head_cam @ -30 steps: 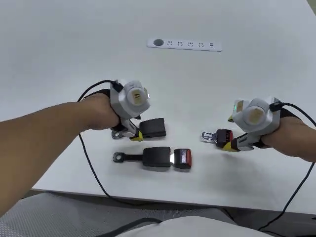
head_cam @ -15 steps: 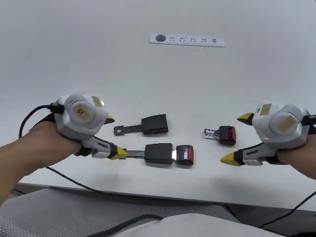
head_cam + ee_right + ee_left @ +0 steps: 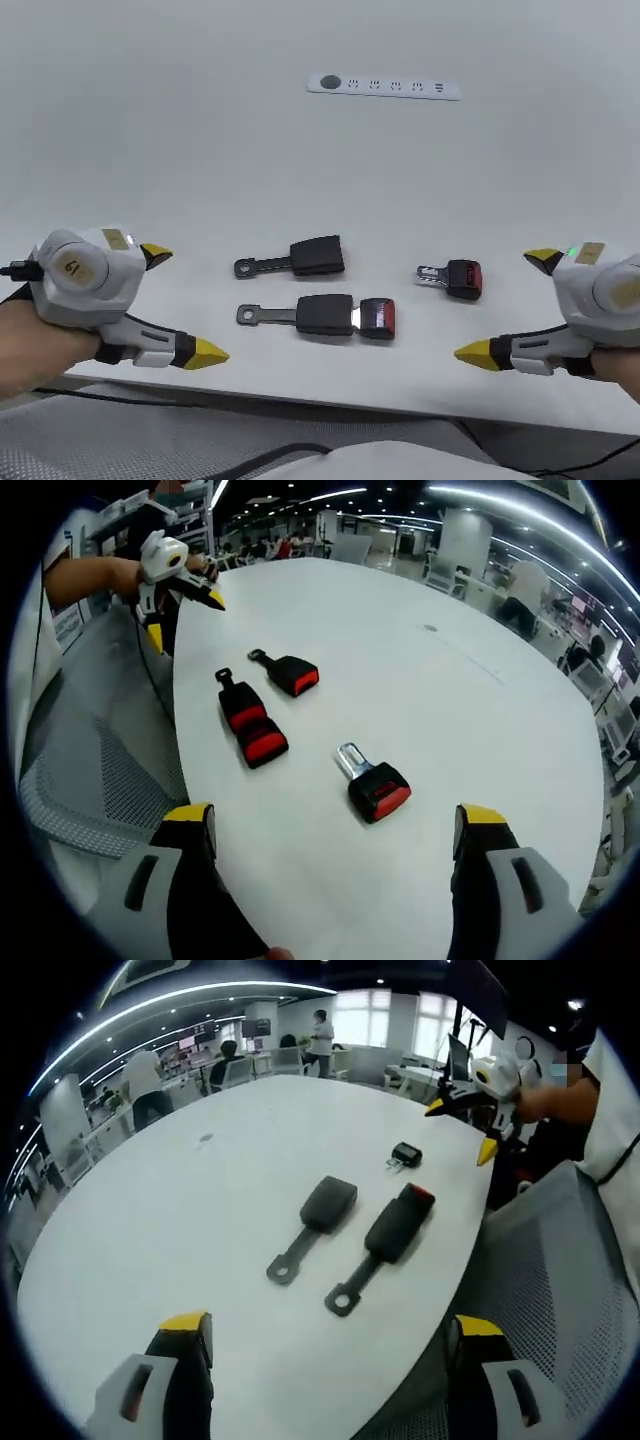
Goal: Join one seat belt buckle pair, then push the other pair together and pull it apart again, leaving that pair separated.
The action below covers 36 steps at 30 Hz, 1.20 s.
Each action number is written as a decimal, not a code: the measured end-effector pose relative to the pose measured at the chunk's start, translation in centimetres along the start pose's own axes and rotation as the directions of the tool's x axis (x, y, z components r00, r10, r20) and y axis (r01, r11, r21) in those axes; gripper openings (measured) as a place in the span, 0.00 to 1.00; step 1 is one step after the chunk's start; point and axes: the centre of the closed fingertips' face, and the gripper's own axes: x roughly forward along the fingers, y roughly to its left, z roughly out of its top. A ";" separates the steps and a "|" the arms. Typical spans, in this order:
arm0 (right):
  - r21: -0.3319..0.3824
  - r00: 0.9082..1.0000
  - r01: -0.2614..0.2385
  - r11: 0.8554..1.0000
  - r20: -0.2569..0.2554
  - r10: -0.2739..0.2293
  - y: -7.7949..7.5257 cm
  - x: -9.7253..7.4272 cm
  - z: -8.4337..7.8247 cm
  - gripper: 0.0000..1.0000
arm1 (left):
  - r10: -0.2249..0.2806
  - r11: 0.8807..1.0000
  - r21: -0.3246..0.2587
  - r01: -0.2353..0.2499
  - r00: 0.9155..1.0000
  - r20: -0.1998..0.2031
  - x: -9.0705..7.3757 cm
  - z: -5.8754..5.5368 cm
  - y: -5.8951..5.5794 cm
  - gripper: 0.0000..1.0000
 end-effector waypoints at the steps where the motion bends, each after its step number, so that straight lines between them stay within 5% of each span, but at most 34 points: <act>1: 0.014 1.000 -0.002 1.000 -0.003 0.002 0.1 0.0 -0.1 1.00 | 0.004 1.000 -0.005 -0.004 1.000 0.000 -0.1 -0.3 0.1 1.00; 9: -0.004 1.000 0.009 1.000 -0.005 -0.009 0.8 -0.5 0.0 1.00 | 0.033 0.999 0.020 -0.033 0.999 -0.029 -0.3 -1.0 -0.3 1.00; 36: 0.061 0.999 0.026 0.998 0.020 -0.027 1.8 -0.2 0.4 0.99 | 0.078 0.996 -0.038 -0.077 0.997 0.018 -0.7 -0.6 0.1 1.00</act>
